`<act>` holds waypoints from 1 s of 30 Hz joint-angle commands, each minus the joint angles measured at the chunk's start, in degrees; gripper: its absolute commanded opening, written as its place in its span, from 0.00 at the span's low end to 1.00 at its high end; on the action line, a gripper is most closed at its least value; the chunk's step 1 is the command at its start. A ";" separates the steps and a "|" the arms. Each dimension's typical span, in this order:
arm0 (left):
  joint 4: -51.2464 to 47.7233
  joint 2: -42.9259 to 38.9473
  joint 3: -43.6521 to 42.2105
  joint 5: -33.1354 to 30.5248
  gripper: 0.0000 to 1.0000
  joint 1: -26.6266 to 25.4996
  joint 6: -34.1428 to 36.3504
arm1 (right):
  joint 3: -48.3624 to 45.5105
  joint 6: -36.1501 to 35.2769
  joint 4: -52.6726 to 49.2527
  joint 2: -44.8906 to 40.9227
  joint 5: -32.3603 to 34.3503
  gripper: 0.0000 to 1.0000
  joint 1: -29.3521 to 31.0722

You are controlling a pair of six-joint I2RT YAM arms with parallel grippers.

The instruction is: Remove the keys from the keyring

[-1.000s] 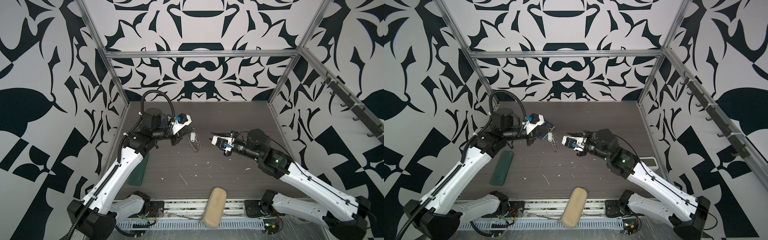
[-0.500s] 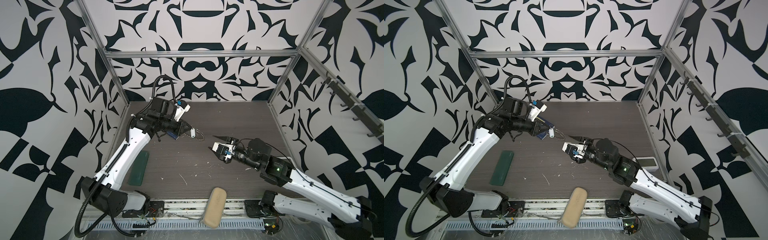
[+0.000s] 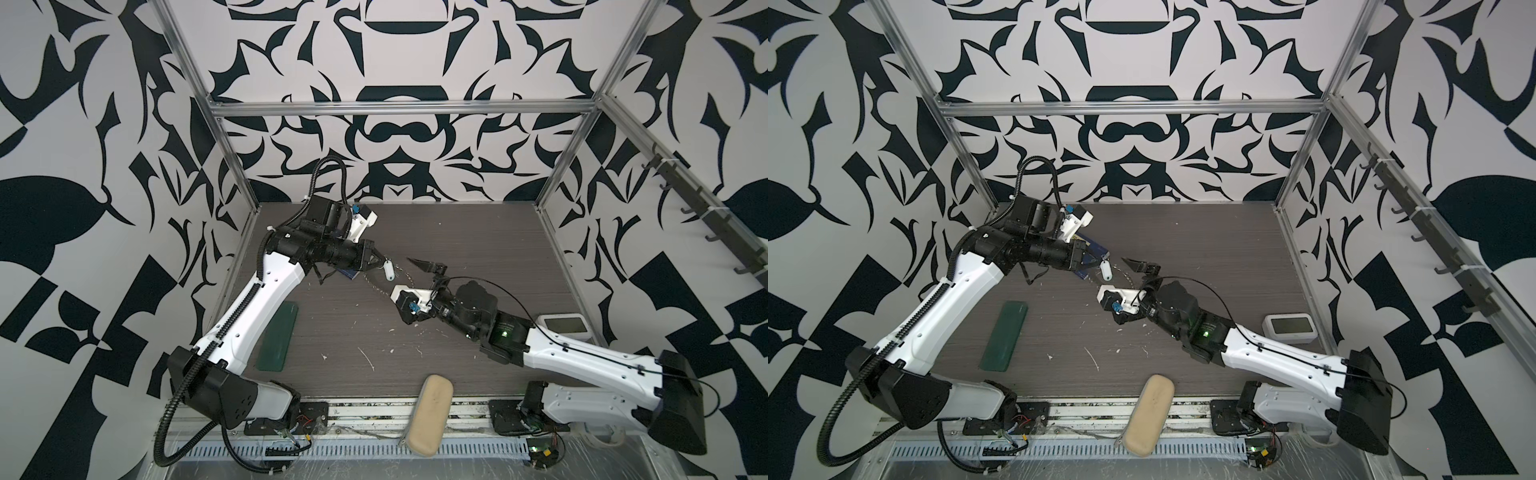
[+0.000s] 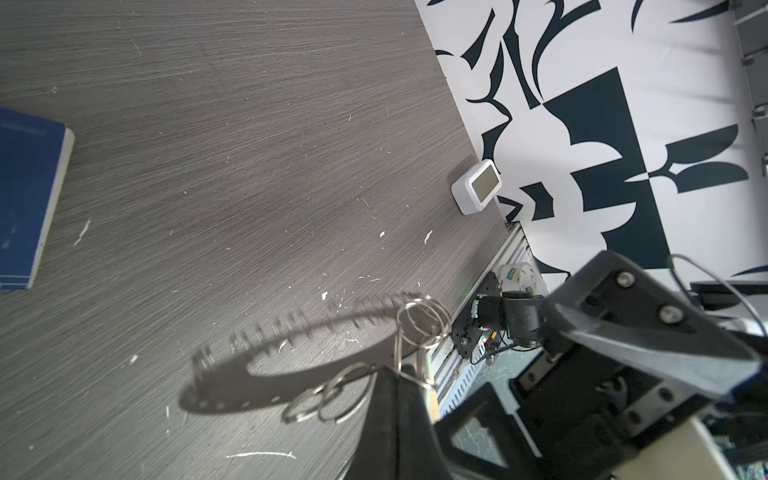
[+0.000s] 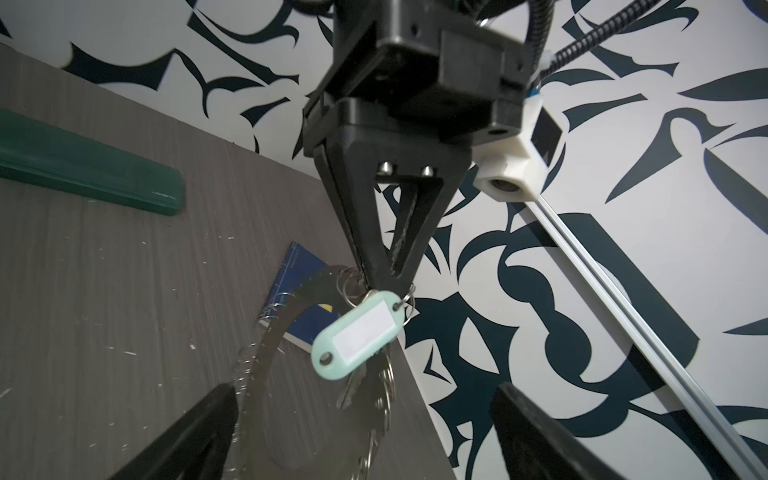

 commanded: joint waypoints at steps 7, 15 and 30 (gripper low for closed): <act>-0.84 -0.97 1.45 0.30 0.00 0.07 -1.63 | 6.00 -8.41 20.49 7.85 17.08 0.99 0.61; -2.50 -0.33 2.06 0.34 0.00 0.24 0.70 | 7.63 -8.96 21.00 2.76 31.47 0.99 -2.27; 10.05 -15.64 -10.26 1.45 0.00 0.27 32.05 | 11.78 11.21 -20.74 -14.35 -12.22 0.91 -10.29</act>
